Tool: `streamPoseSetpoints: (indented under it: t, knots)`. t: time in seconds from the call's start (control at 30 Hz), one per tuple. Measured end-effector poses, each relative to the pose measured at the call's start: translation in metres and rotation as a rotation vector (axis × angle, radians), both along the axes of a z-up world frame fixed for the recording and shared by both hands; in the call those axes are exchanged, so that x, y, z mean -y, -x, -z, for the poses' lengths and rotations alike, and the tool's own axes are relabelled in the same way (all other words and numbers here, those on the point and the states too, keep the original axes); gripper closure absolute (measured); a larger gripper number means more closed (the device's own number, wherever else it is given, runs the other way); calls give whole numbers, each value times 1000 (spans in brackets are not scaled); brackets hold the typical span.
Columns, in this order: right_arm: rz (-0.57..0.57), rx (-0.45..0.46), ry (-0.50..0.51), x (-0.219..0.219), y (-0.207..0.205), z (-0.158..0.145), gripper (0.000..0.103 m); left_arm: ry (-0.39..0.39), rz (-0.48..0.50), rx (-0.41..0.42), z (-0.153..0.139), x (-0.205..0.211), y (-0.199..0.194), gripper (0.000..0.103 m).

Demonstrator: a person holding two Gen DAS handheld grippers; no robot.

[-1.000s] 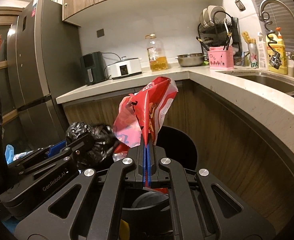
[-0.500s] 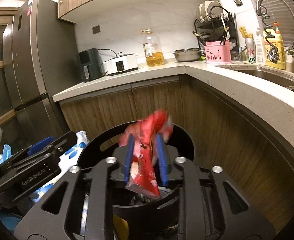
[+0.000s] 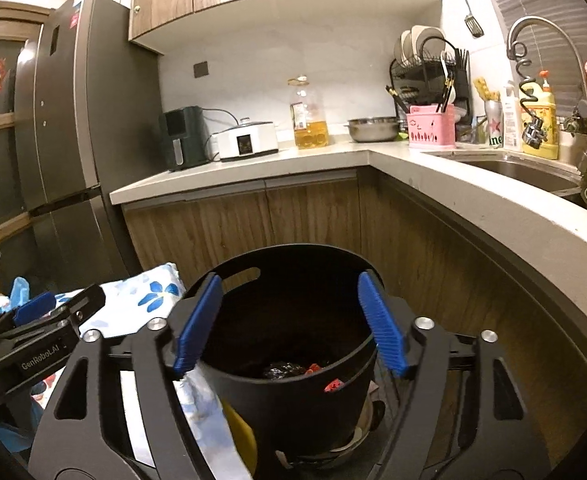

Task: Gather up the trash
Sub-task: 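Open both tools to drop the black bag and red wrapper into the bin, then move both open tools back over the table trash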

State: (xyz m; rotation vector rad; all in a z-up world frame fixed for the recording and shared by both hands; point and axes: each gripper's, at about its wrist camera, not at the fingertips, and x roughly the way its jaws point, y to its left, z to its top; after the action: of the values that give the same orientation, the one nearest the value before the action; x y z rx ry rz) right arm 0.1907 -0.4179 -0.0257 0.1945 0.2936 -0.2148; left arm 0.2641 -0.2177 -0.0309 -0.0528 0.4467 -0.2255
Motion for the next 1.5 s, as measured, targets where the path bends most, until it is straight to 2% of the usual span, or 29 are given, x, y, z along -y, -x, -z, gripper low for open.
streamPoseSetpoints:
  t: [0.13, 0.2, 0.47, 0.63, 0.9, 1.17, 1.43, 1.5]
  knots:
    - [0, 7, 14, -12, 13, -2, 25, -13, -74, 1, 1, -22, 16, 13]
    - [-18, 14, 10, -19, 20, -3, 24, -11, -107, 2, 0, -35, 25, 10]
    - [-96, 36, -14, -54, 40, -3, 18, -12, -225, 31, -6, -91, 66, 8]
    - [-168, 44, -11, -89, 50, 0, 17, -5, -306, 31, -3, -130, 88, 8]
    - [-281, 47, 5, -150, 58, 6, 14, -58, -444, 40, 7, -188, 117, 8]
    - [-372, 21, 26, -206, 53, 15, 14, -43, -551, -1, 24, -241, 128, 8]
    - [-425, 1, 60, -239, 46, 23, 14, -30, -582, -55, 46, -267, 113, 9]
    - [-437, -3, 65, -246, 42, 24, 14, -18, -579, -73, 49, -271, 108, 11]
